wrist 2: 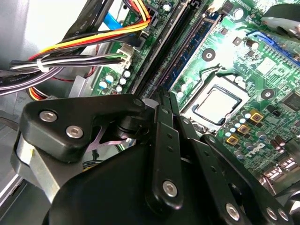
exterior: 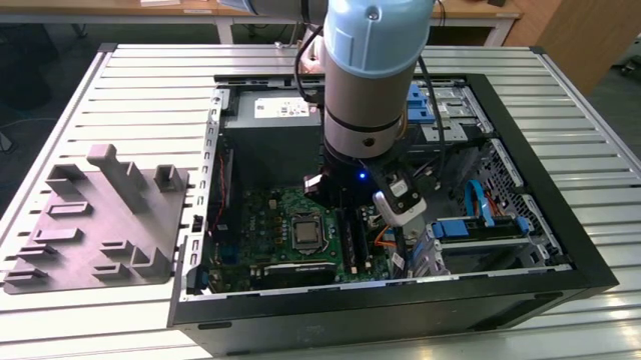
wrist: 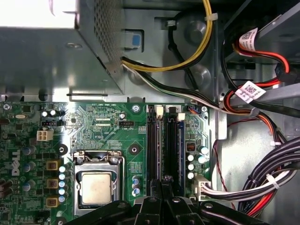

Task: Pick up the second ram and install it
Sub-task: 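Insert the second ram into the second slot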

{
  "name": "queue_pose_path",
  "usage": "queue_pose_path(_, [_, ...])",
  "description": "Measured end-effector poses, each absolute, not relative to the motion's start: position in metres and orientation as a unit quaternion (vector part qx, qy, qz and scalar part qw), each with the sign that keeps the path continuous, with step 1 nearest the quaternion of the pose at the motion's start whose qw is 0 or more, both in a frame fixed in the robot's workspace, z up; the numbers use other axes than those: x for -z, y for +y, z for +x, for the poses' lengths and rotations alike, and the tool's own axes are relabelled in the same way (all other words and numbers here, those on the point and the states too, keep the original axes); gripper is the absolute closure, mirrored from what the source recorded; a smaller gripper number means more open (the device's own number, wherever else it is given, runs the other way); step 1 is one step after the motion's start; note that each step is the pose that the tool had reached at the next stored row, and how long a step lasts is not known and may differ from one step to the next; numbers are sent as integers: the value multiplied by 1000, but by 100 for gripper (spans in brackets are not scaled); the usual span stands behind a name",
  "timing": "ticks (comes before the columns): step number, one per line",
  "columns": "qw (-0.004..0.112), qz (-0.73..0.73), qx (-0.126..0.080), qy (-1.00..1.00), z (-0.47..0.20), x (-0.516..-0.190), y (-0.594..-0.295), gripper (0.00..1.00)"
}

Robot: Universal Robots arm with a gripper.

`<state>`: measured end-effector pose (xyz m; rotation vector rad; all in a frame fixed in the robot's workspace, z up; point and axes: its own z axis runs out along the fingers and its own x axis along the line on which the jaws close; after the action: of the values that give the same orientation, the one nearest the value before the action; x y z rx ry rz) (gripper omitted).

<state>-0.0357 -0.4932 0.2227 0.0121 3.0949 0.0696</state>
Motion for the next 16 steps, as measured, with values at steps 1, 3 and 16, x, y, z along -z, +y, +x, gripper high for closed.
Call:
queue_pose_path(1, [23, 6, -22, 999, -36, -223, -493, 89])
queue_pose_path(3, [23, 10, -23, 999, -35, -223, -493, 89])
queue_pose_path(16, [23, 12, -22, 999, -35, -219, -493, 89])
